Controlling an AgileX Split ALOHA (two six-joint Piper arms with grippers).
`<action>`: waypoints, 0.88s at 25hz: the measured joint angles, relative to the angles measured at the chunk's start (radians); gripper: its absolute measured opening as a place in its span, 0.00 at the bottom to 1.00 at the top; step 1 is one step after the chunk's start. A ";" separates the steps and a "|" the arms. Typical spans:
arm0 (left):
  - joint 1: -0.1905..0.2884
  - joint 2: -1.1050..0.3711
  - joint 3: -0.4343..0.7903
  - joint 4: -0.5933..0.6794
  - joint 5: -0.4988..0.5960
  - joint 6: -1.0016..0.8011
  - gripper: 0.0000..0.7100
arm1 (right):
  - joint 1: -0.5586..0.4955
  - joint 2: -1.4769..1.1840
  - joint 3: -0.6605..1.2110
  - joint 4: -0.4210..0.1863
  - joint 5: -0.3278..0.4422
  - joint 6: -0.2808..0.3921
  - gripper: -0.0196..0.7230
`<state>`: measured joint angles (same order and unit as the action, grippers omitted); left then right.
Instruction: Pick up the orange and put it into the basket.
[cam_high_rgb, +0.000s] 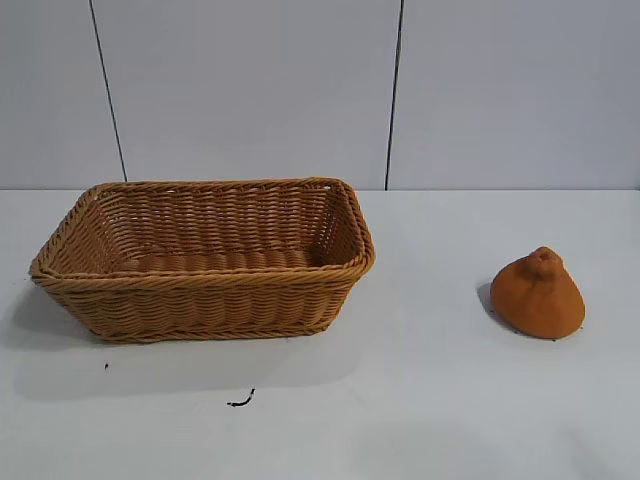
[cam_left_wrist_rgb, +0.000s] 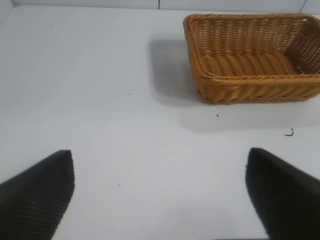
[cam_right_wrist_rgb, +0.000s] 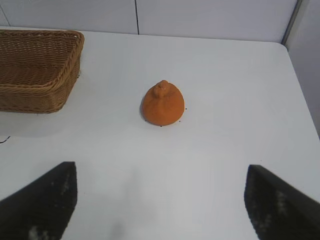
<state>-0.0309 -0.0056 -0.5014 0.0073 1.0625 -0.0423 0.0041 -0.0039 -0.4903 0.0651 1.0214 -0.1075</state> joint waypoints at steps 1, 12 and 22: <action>0.000 0.000 0.000 0.000 0.000 0.000 0.94 | 0.000 0.000 0.000 0.000 0.000 0.000 0.86; 0.000 0.000 0.000 0.000 0.001 0.000 0.94 | 0.000 0.135 -0.063 -0.009 -0.013 0.030 0.86; 0.000 0.000 0.000 0.000 0.001 0.000 0.94 | 0.000 0.804 -0.295 -0.005 -0.006 0.086 0.86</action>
<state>-0.0309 -0.0056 -0.5014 0.0073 1.0634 -0.0423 0.0041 0.8000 -0.7851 0.0602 1.0155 -0.0220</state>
